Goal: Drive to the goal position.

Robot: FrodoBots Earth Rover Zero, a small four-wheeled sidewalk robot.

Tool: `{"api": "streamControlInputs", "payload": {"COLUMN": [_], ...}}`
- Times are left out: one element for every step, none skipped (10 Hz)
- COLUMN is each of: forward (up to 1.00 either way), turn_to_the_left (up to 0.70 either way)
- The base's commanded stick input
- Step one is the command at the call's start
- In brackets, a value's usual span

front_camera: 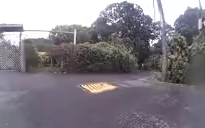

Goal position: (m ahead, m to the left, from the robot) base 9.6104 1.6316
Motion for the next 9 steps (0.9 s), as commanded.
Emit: {"api": "streamControlInputs", "payload": {"forward": [0.5, 0.5, 0.5, 0.5, 0.5, 0.5, 0.5, 0.5, 0.5], "turn_to_the_left": [0.0, 0.0, 0.0, 0.0, -0.08, -0.44, -0.5, -0.5, -0.5]}}
